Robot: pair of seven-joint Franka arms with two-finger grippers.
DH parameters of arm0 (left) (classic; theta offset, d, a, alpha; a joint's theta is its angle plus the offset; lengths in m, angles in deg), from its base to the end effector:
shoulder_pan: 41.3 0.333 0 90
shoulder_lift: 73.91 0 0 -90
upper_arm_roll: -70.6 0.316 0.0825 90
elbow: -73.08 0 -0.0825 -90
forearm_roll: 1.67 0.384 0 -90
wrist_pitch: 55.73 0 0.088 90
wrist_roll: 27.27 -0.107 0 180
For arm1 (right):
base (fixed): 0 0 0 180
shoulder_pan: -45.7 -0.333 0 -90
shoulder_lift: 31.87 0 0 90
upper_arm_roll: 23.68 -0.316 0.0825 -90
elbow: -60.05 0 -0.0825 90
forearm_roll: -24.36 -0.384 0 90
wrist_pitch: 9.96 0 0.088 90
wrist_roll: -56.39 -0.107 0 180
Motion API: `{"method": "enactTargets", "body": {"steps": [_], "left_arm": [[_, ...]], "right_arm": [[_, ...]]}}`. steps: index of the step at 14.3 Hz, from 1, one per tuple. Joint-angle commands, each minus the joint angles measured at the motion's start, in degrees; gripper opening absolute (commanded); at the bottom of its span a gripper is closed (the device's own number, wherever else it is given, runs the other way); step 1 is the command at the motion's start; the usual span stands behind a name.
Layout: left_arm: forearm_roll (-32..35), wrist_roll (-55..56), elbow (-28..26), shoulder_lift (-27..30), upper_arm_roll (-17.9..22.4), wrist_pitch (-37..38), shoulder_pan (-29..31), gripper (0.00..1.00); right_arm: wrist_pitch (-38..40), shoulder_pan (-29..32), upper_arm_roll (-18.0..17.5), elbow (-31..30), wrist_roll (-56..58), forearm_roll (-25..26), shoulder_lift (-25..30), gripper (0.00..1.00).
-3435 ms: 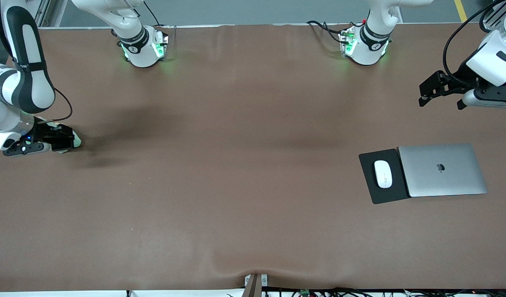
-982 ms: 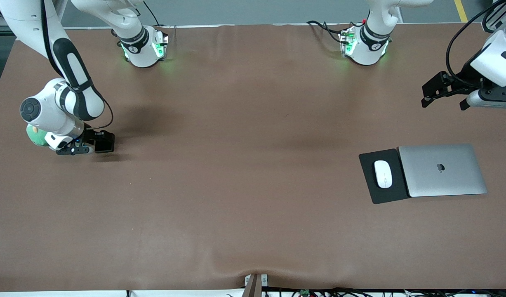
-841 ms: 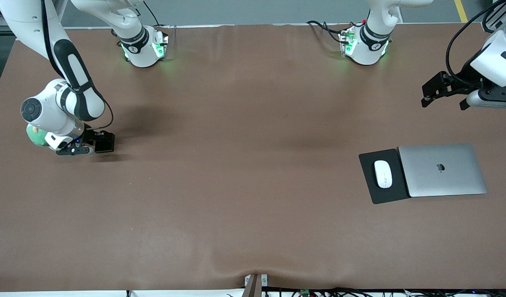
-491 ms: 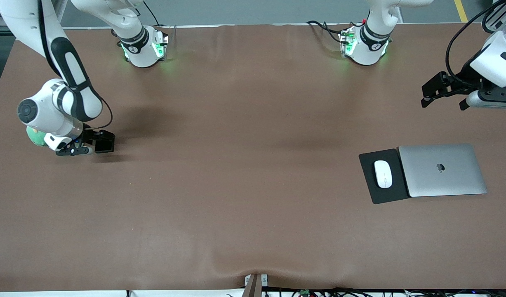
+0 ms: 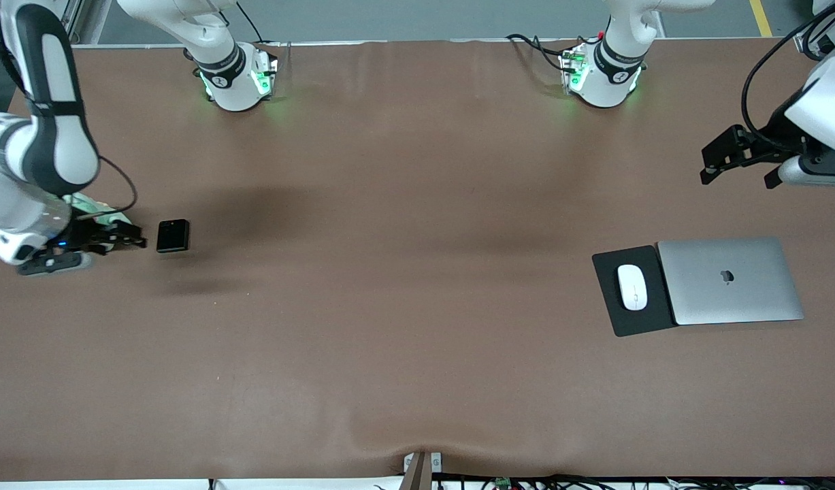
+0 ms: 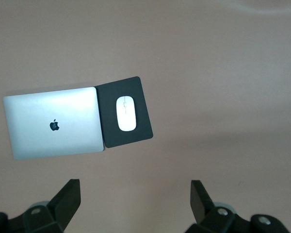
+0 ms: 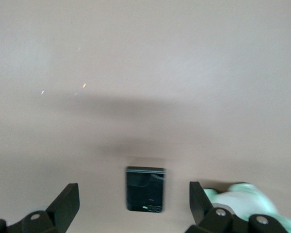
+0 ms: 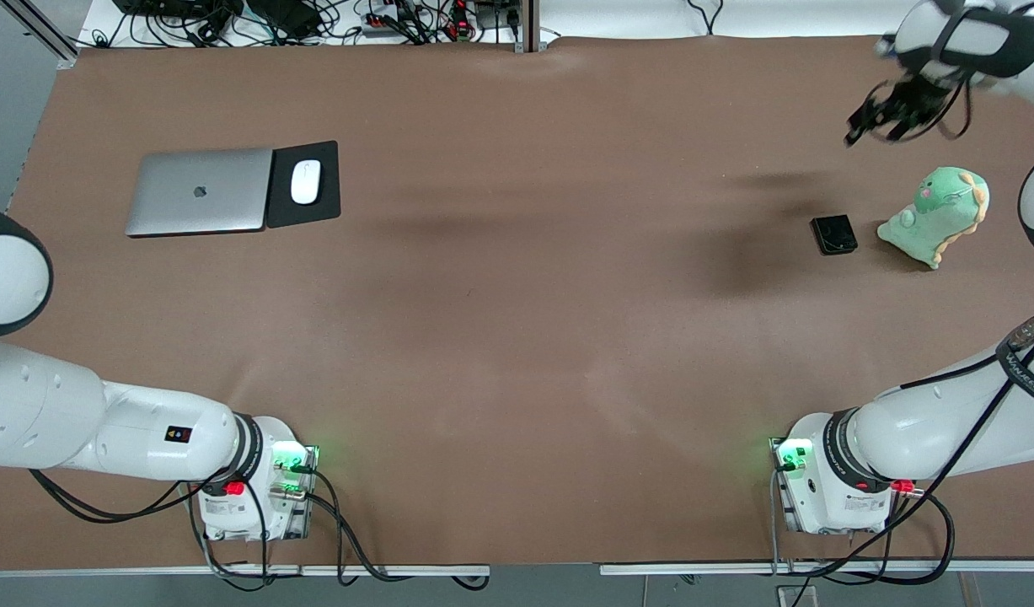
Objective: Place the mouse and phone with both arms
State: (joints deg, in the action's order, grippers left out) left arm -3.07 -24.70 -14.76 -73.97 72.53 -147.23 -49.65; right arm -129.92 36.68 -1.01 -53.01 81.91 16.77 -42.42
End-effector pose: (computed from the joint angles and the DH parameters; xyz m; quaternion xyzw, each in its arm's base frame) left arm 0.5543 -0.0650 0.6442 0.9989 -0.0336 0.0304 0.0146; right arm 0.5716 -0.1251 0.3803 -0.9970 -0.0712 0.0152 0.0279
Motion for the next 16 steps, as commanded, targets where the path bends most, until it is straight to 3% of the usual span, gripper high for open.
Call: {"method": "enactTargets", "body": {"steps": [1, 4, 6, 7, 9, 11, 16], "left_arm": [[-1.14, -0.1, 3.12, -1.61, 0.88, 1.94, -0.01, 1.0], [-1.14, -0.19, 2.68, -1.35, 0.97, 2.02, -0.01, 1.0], [-1.14, -0.1, 2.59, -1.26, 0.97, 2.03, -0.09, 1.0], [-1.14, 0.07, 2.59, -1.26, 0.97, 2.03, -0.09, 1.0], [-1.14, 0.25, 2.68, -1.17, 0.97, 2.03, -0.09, 1.0], [-1.14, -0.01, 2.59, -1.08, 0.97, 2.03, -0.09, 1.0], [-1.06, 0.77, 2.59, -0.73, 0.53, 2.46, -0.01, 1.0]], "right_arm": [[10.51, 4.7, -7.78, 11.25, -8.7, 4.43, -1.32, 1.0], [14.84, 8.13, -13.33, 16.9, -14.35, 5.93, -0.71, 1.0], [17.91, 14.97, -21.04, 19.71, -15.5, 6.28, 0.51, 1.0], [19.32, 16.75, -23.26, 20.07, -15.76, 6.8, 2.35, 1.0], [21.08, 13.53, -22.24, 19.11, -19.17, 8.9, 6.31, 1.0], [23.19, 9.22, -18.2, 19.46, -23.13, 10.14, 8.07, 1.0], [31.19, 8.33, -18.62, 25.6, -23.58, 9.27, 9.05, 1.0]]}}
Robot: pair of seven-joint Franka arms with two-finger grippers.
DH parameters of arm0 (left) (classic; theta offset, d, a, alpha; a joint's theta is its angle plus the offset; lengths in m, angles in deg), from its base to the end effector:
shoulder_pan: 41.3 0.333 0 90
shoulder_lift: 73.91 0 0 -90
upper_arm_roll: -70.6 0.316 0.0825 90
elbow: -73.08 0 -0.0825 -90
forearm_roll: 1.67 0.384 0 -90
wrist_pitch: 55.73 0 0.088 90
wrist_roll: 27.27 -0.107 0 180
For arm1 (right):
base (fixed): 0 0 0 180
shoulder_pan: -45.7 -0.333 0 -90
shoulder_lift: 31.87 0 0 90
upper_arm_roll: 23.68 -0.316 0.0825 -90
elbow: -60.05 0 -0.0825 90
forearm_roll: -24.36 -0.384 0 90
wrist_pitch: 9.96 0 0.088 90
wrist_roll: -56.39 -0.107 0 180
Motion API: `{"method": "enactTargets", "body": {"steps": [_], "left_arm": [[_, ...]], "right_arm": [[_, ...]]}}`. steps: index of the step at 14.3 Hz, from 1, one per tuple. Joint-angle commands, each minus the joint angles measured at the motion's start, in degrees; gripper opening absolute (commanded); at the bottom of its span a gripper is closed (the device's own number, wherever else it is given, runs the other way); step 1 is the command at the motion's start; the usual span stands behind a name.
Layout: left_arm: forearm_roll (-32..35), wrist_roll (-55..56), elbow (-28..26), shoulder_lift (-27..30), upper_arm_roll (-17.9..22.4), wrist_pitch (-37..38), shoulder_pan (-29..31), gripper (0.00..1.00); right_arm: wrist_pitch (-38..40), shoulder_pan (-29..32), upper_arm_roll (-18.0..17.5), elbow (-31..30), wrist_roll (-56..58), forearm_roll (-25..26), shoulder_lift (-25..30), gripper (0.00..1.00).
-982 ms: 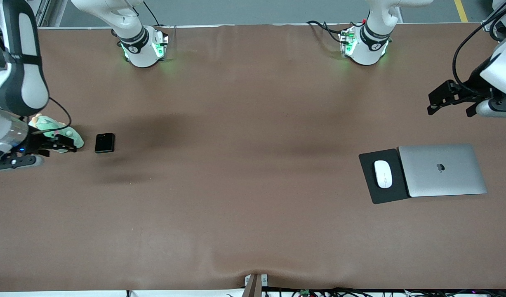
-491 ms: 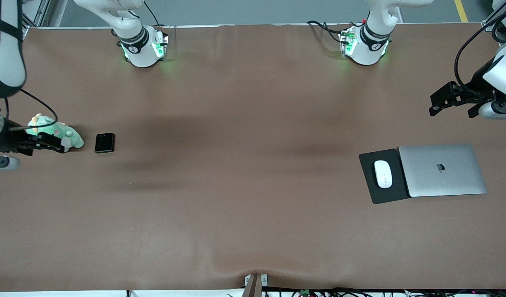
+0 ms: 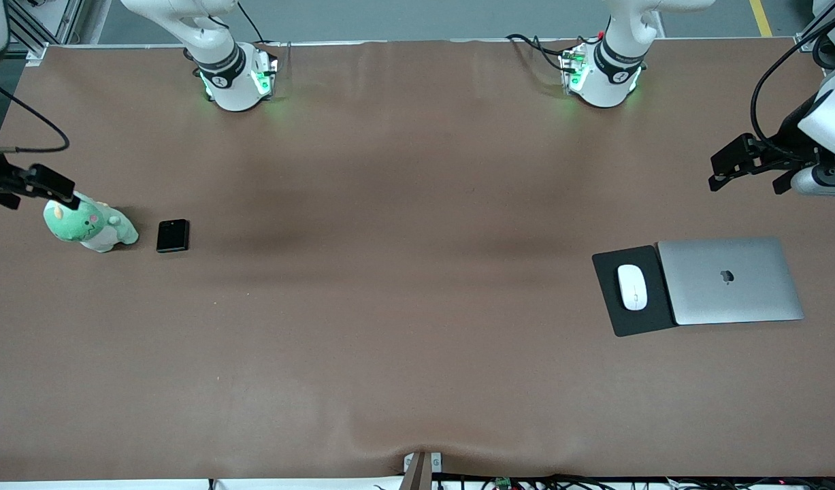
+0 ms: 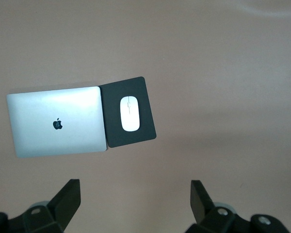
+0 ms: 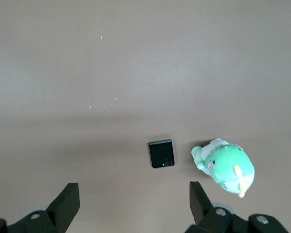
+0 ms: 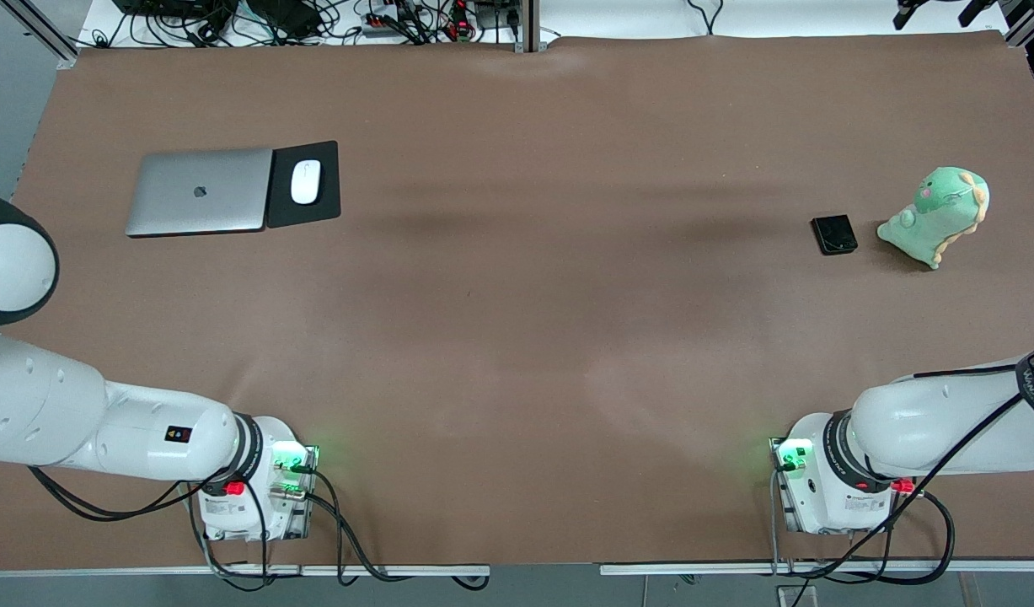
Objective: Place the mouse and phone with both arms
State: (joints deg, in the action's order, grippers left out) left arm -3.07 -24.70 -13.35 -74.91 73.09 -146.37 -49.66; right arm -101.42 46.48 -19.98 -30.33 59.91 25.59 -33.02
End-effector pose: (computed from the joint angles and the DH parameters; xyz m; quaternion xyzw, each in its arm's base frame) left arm 0.5585 -0.0603 0.6453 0.9991 -0.0290 0.0271 0.0139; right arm 0.5609 -0.0458 0.6124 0.9999 -0.0081 -0.0014 0.0113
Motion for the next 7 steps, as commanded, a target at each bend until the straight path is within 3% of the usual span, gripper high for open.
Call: {"method": "enactTargets", "body": {"steps": [1, 3, 4, 7], "left_arm": [[-1.05, 0.86, 1.26, 0.2, -0.12, 1.6, 0.1, 1.0], [-1.14, 0.95, 1.17, 0.2, -1.51, 1.6, 1.93, 1.0], [-1.14, 0.95, 1.09, 0.2, -4.48, 1.6, 4.2, 1.0], [-1.14, 1.04, 1.0, 0.12, -5.3, 1.6, 4.84, 1.0]], "right_arm": [[2.95, -2.18, 0.09, 2.93, -1.76, 0.44, -0.35, 1.0], [2.52, -1.92, 0.26, 2.93, -2.02, 0.0, -0.43, 1.0], [2.08, -1.83, 0.35, 2.93, -1.85, -0.09, -0.52, 1.0], [1.11, -1.83, 0.52, 2.4, -1.76, -0.87, -0.61, 1.0]]}}
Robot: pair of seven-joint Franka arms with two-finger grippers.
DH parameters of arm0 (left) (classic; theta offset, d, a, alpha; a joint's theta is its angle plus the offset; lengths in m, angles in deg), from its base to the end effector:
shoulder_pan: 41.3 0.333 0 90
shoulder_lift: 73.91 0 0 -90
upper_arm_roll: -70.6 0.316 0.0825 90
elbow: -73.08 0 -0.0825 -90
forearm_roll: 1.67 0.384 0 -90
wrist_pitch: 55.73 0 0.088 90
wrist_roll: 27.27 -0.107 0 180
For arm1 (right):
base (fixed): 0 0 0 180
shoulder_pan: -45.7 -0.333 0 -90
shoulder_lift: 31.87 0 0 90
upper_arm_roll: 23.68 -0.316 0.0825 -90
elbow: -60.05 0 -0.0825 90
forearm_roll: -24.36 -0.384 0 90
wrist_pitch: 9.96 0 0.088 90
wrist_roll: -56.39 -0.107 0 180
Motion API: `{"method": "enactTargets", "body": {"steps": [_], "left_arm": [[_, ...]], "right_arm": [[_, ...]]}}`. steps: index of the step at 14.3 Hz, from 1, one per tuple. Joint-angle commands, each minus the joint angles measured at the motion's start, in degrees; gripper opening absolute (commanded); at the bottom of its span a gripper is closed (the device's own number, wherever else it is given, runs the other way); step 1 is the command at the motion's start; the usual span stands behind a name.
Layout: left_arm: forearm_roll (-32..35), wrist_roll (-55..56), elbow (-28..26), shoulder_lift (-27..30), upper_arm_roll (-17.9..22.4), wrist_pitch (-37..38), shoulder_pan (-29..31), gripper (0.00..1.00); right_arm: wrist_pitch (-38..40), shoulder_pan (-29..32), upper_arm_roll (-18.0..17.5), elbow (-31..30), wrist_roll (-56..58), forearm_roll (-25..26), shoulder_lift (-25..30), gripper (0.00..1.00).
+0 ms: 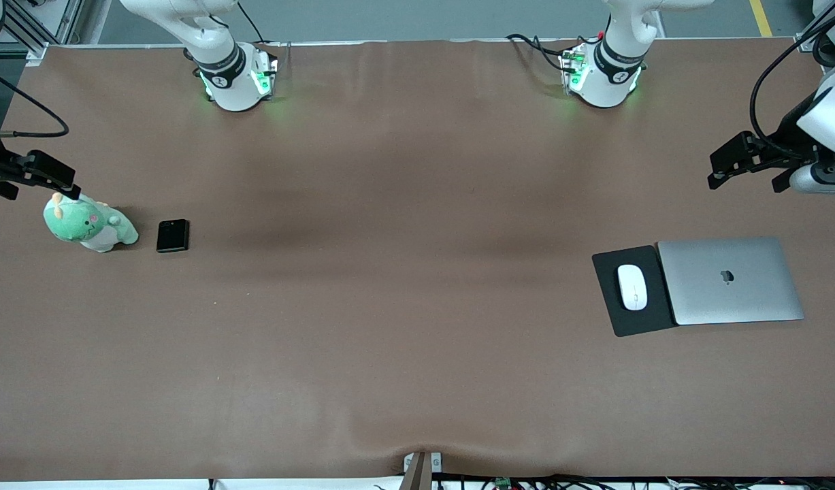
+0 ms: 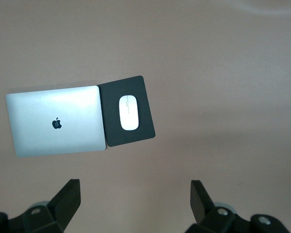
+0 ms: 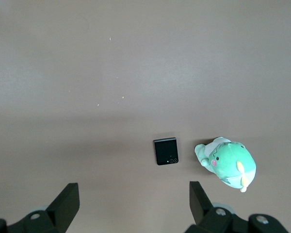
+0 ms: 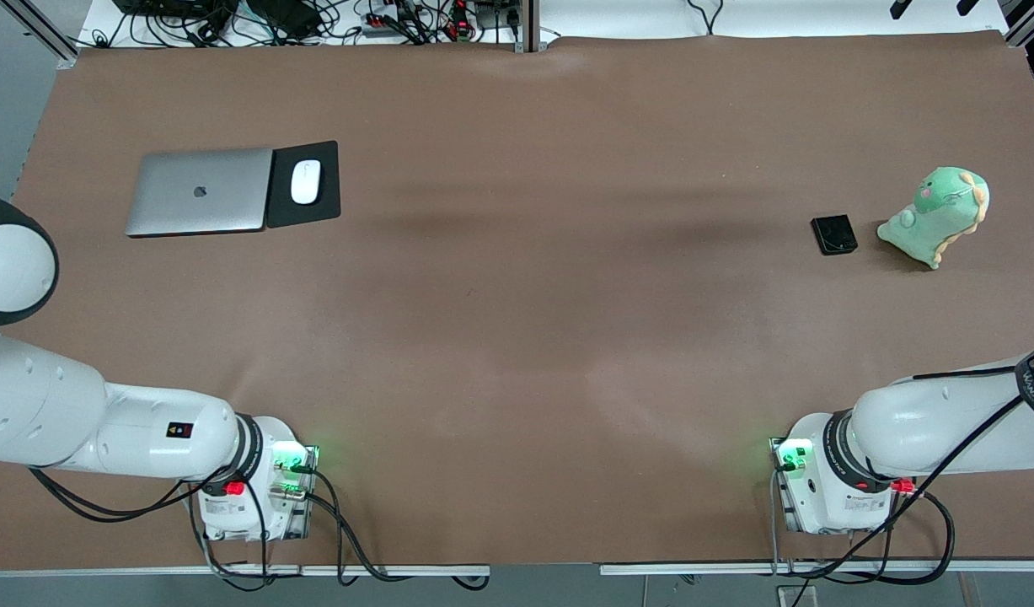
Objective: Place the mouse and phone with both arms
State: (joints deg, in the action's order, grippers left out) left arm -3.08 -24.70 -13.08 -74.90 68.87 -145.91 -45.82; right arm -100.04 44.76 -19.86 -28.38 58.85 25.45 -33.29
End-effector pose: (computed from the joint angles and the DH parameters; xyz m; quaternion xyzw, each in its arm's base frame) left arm 0.5573 -0.0635 0.6469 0.9990 -0.0324 0.0254 0.0146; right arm 0.5617 -0.0298 0.6238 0.9999 -0.0037 0.0016 0.0104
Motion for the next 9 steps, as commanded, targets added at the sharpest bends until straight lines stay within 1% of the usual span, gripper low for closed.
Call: {"method": "enactTargets", "body": {"steps": [1, 7, 9], "left_arm": [[-1.14, 0.95, 0.73, 0.11, -1.08, 1.23, 1.09, 1.0], [-1.14, 0.77, 0.91, 0.11, -0.99, 1.23, 1.26, 1.0], [-1.14, 1.12, 0.91, 0.11, -0.9, 1.23, 1.27, 1.0]], "right_arm": [[-0.87, -0.2, 0.4, 0.29, -0.7, -0.73, -0.34, 1.0], [-1.49, -0.64, 0.49, -0.24, 0.0, -0.03, -0.34, 1.0], [-2.37, -0.72, 0.4, -0.42, 2.7, 0.41, -0.26, 1.0]]}}
